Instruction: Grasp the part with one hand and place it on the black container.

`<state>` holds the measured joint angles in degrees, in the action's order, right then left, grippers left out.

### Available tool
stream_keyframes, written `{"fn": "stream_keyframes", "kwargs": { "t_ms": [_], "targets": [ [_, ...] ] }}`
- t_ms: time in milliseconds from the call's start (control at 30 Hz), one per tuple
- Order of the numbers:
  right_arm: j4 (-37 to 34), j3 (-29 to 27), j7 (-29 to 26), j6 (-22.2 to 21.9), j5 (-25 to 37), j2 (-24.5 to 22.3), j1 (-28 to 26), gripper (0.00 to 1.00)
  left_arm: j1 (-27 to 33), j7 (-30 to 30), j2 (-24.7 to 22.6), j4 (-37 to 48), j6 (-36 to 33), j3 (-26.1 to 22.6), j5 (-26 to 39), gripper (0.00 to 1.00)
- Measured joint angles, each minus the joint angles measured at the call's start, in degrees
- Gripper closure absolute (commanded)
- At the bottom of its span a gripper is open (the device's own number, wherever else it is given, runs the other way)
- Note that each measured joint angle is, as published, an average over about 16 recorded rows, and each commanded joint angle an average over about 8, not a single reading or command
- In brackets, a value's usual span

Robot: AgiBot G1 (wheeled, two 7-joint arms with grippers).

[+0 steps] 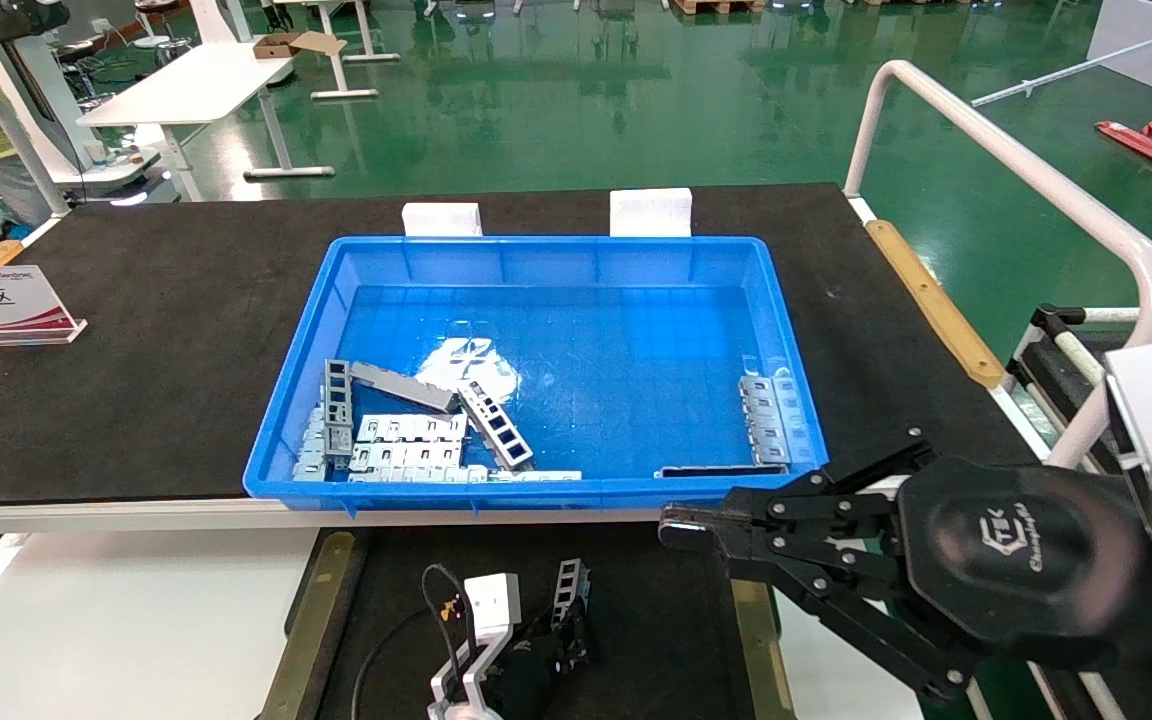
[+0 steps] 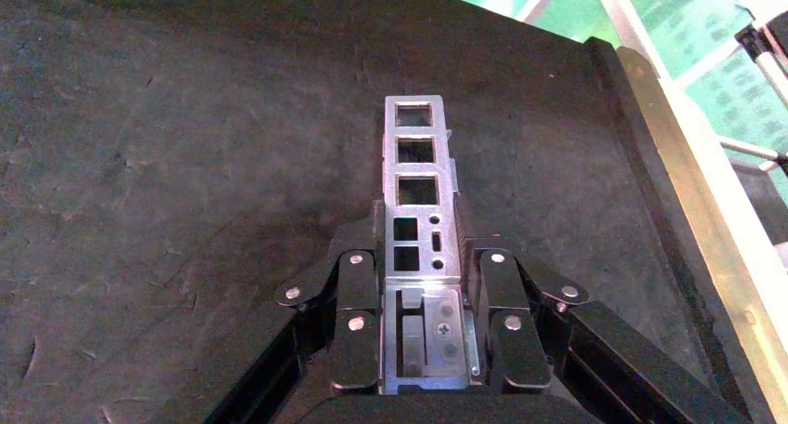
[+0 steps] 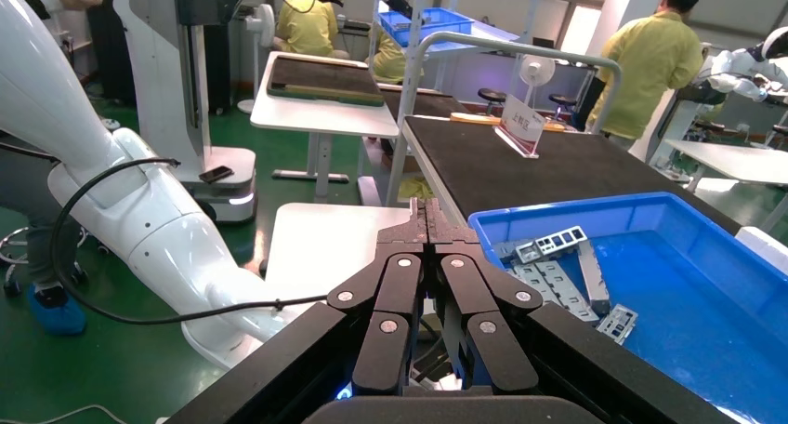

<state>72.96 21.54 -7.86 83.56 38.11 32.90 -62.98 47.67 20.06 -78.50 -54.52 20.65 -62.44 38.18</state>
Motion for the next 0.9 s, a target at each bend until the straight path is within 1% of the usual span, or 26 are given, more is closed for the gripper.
{"fn": "stream_keyframes", "kwargs": {
  "t_ms": [33,67,533,733,900],
  "targets": [
    [0.0,0.0,0.0,0.0,0.0,0.0,0.0,0.0,0.1,1.0,0.0,0.1,0.3,-0.6,0.5,0.0],
    [0.0,0.0,0.0,0.0,0.0,0.0,0.0,0.0,0.2,2.1,0.0,0.2,0.5,-1.1,1.0,0.0],
    [0.0,0.0,0.0,0.0,0.0,0.0,0.0,0.0,2.0,15.8,0.2,0.9,3.9,-8.0,8.8,0.0],
    [0.0,0.0,0.0,0.0,0.0,0.0,0.0,0.0,2.9,20.7,0.9,0.3,4.2,-9.5,13.4,0.0],
    [0.0,0.0,0.0,0.0,0.0,0.0,0.0,0.0,3.1,23.9,2.7,-1.5,3.3,-10.0,17.9,0.0]
  ]
}}
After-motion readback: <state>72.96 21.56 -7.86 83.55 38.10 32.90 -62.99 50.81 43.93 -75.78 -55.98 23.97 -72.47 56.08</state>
